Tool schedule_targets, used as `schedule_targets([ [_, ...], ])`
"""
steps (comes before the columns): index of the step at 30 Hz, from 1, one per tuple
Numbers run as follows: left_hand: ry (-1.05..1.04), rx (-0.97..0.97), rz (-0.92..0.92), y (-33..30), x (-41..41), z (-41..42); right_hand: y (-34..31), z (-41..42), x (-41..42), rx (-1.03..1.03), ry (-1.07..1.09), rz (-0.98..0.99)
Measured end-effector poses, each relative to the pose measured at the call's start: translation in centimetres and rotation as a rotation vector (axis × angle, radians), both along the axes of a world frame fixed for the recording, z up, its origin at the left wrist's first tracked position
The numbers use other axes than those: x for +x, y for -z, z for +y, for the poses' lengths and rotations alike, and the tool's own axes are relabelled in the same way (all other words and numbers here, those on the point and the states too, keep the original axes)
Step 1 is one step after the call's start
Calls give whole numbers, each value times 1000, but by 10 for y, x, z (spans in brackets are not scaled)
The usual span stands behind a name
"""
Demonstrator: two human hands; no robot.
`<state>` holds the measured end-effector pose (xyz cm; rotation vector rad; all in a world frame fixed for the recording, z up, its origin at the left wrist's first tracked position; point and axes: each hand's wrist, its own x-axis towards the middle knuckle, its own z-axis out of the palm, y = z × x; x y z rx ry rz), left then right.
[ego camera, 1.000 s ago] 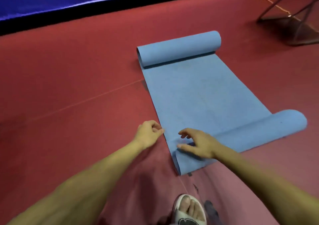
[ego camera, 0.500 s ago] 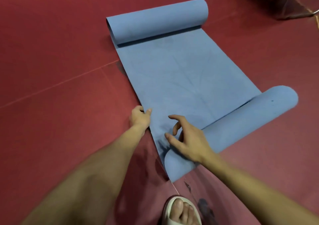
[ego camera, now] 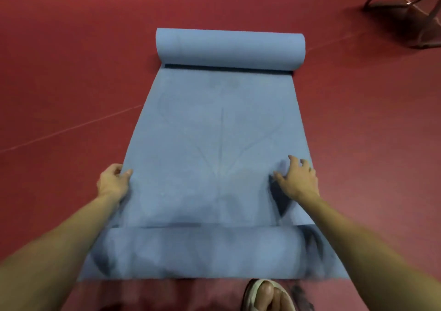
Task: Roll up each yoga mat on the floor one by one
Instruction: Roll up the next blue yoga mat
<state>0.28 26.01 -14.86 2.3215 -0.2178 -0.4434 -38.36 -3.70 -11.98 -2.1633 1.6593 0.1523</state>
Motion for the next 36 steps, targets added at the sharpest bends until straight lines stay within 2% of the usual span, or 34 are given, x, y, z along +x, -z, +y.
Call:
schedule_targets([
  [3, -66, -49, 52, 9, 24, 42, 18, 12, -10, 48, 123, 75],
  [5, -88, -89, 68, 16, 29, 53, 23, 25, -8, -5, 121, 83],
  [10, -120, -117, 29, 33, 36, 59, 16, 13, 3, 29, 308, -120],
  [17, -150, -138, -82, 18, 54, 79, 21, 20, 40, -22, 235, -223],
  [22, -266, -130, -104, 3, 94, 118, 11, 31, 117, -31, 144, -254],
  [27, -478, -86, -142, -5, 132, 180, 5, 38, 216, -29, -65, -402],
  [29, -521, -69, -119, -3, 150, 205, 3, 37, 249, 2, -159, -341],
  [33, -357, 21, -71, -17, 168, 218, -17, 63, 261, 104, -312, 44],
  [36, -186, 186, -189, -39, 165, 208, -28, 82, 248, 80, -424, 63],
])
